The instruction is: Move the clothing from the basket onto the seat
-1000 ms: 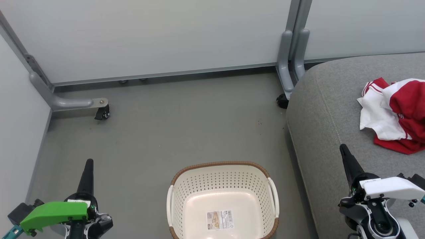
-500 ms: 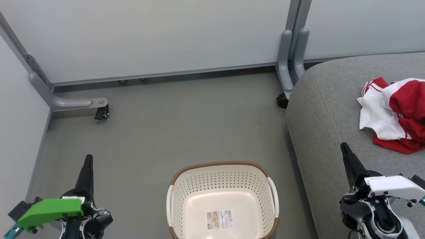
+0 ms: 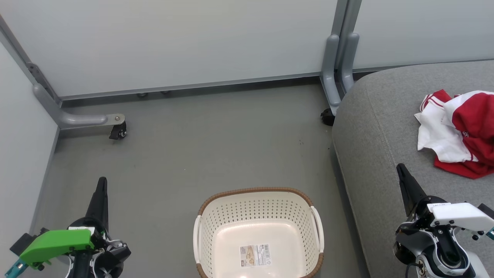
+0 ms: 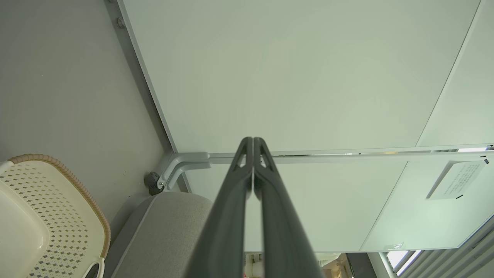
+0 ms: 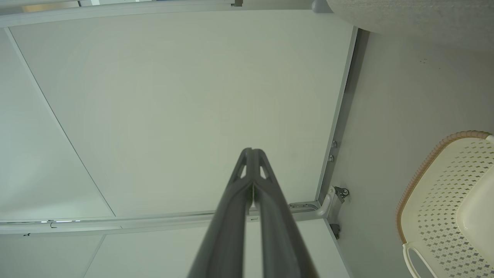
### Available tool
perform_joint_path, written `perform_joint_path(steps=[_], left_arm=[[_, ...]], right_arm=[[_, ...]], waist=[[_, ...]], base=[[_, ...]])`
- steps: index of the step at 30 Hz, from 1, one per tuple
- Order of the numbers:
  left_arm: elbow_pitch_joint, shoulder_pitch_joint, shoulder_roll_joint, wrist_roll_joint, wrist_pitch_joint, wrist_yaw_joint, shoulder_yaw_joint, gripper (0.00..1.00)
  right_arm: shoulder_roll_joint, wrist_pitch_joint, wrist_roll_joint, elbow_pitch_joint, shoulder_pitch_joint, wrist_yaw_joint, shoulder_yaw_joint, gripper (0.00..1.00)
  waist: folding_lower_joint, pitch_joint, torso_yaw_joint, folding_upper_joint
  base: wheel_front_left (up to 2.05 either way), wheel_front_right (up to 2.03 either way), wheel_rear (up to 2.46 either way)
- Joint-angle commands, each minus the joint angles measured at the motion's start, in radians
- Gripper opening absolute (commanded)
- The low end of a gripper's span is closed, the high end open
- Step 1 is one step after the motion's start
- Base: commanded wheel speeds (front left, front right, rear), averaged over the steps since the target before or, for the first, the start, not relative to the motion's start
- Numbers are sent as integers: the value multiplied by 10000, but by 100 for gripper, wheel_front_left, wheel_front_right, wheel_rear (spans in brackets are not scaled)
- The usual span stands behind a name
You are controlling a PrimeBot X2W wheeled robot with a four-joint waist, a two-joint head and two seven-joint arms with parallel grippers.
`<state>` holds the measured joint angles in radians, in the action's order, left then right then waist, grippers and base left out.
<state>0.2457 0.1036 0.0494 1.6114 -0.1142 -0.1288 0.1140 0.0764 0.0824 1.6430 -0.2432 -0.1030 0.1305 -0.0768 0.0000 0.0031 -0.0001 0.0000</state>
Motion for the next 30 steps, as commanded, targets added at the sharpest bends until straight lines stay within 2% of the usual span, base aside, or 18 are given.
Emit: perform_joint_path(steps=[1,30], left_arm=[[9,118,12,26,-37,-43,25,0],[5,116,16,28,-35,-43,22,0]], right_arm=[[4,47,-5,-25,-58,4,-25,0],[-82,136,-102,-32,-69,4,-137,0]], waist=[[0,0,1,0],[0,0,1,0]], base=[[0,0,0],[0,0,0]])
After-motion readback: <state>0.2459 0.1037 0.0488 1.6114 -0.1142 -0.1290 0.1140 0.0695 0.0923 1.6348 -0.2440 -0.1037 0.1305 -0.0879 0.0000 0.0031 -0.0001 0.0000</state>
